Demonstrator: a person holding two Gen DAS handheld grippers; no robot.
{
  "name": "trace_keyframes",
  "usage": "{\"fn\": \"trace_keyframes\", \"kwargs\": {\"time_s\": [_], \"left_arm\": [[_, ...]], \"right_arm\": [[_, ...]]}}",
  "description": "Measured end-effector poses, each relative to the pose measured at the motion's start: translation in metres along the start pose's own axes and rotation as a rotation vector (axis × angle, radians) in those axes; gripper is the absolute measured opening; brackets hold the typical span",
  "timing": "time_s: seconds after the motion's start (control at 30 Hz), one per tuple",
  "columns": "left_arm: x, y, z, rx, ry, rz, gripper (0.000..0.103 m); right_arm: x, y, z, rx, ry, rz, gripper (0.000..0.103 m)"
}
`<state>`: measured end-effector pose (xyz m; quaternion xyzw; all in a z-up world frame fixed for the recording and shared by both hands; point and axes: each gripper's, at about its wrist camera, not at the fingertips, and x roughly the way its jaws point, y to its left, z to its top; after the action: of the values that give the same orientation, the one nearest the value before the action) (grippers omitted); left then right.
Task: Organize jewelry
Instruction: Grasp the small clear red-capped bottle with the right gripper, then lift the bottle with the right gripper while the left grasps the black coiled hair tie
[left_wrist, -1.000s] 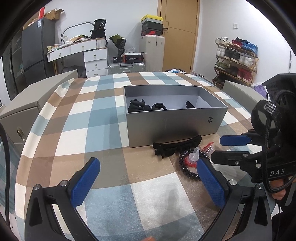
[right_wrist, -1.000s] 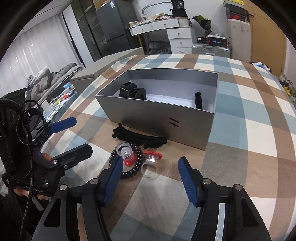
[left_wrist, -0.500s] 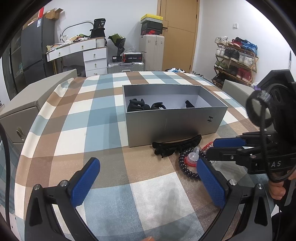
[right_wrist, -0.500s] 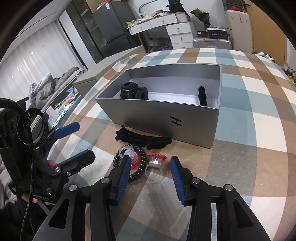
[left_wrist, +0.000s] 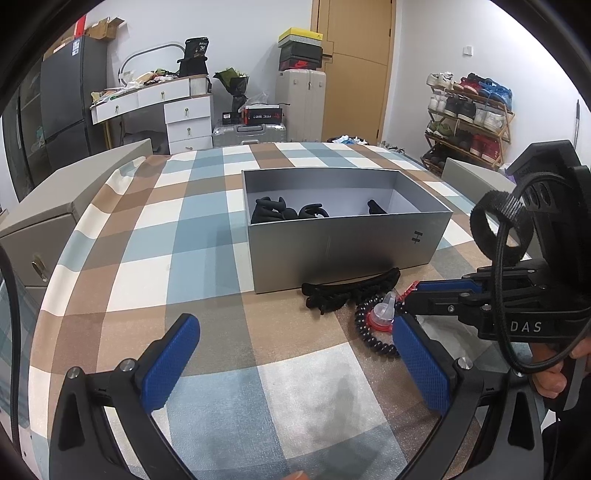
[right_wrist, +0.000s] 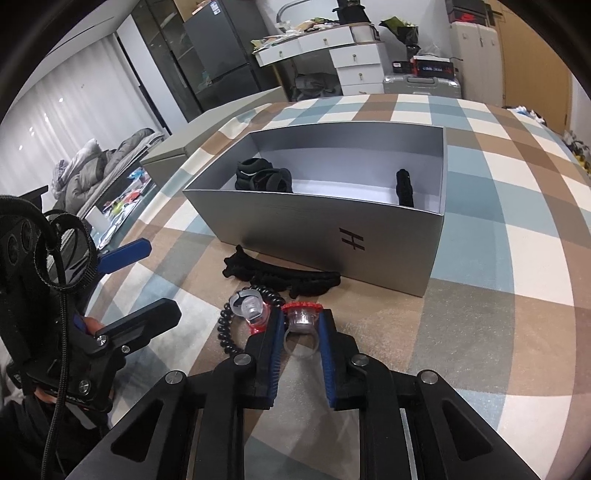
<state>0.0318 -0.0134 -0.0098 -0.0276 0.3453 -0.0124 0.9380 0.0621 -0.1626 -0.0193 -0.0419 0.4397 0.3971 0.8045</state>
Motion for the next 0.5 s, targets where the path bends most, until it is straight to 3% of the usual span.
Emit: {"fn": "trace_keyframes", "kwargs": {"time_s": [0.5], "left_arm": [[0.0, 0.001, 0.001, -0.003, 0.003, -0.004, 0.102]], "right_arm": [[-0.022, -0.007, -0.002, 0.043, -0.073, 0.05, 0.018]]}}
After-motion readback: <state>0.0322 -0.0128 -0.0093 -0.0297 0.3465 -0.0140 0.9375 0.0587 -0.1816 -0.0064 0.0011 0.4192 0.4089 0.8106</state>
